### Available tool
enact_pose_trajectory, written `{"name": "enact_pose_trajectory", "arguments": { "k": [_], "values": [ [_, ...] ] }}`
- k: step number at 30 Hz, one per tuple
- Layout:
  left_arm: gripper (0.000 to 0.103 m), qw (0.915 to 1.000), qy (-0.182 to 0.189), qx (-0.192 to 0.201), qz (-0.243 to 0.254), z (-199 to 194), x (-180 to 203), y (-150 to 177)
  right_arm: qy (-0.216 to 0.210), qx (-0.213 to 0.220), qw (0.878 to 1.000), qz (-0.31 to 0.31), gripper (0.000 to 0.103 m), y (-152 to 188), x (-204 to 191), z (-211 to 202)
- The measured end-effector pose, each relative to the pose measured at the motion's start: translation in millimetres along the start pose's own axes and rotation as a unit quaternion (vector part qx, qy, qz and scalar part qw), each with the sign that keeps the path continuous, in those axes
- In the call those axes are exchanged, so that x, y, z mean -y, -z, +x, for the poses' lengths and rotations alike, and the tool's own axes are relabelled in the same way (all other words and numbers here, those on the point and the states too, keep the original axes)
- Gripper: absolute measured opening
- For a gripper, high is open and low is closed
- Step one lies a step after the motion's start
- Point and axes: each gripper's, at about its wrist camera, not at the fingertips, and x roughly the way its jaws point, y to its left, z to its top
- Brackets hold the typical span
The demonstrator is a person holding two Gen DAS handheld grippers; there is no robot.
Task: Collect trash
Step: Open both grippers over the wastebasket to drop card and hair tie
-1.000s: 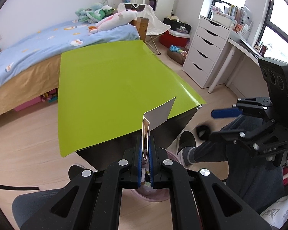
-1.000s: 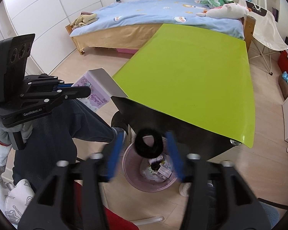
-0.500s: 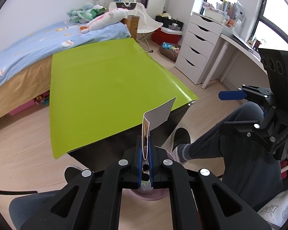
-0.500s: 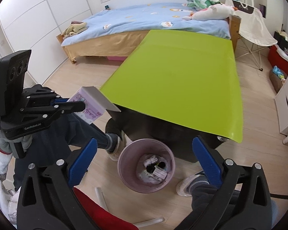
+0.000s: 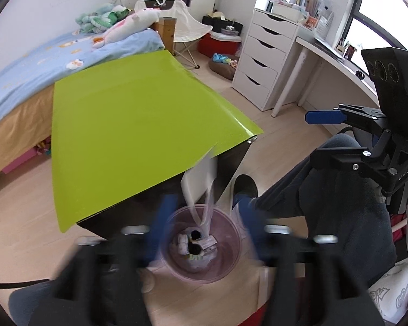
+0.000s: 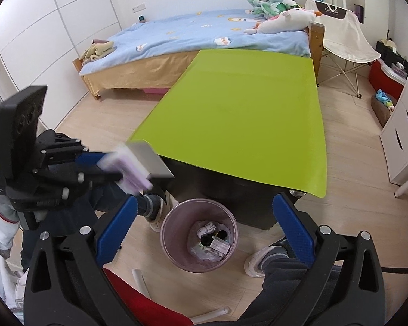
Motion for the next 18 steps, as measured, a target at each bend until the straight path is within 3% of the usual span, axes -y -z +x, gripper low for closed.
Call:
{"name": "enact_pose_trajectory", "arguments": {
  "k": [3, 6, 7, 18],
  "values": [
    [0.083, 1.0000, 0.003, -0.001, -0.005, 3.1, -0.9, 0.6, -0.001, 0.000, 1.000, 0.004, 0.099, 0.8, 1.2, 0.3],
    [0.088, 0.9999, -0.001, 0.000, -0.013, 3.0, -3.8, 0.6, -0.003, 0.000, 1.000, 0.004, 0.100, 0.3, 1.2, 1.1],
    [0.096, 0.9999, -0.004, 0.001, -0.016, 2.6, -5.2, 0.7, -0.004, 0.000, 1.000, 0.004, 0.100, -0.3, 0.7, 1.7],
    [0.097, 0.9984, -0.029, 0.013, -0.047, -0.4, -20.7, -0.5, 0.014, 0.004, 1.000, 0.003, 0.100, -6.1, -3.4, 10.2]
  ]
}}
